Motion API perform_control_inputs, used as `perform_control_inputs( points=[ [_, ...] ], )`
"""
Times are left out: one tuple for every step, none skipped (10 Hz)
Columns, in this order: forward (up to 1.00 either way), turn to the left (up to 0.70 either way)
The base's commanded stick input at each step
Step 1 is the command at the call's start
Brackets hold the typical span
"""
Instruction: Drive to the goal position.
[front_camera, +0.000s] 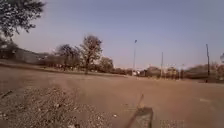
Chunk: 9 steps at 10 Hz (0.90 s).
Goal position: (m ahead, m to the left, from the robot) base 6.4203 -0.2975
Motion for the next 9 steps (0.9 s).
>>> perform_control_inputs(
  points=[
    [0.70,0.00],
    [0.70,0.00],
    [0.70,0.00],
    [0.70,0.00],
    [0.70,0.00],
    [0.70,0.00],
    [0.70,0.00],
    [0.70,0.00],
    [0.70,0.00]
  ],
)
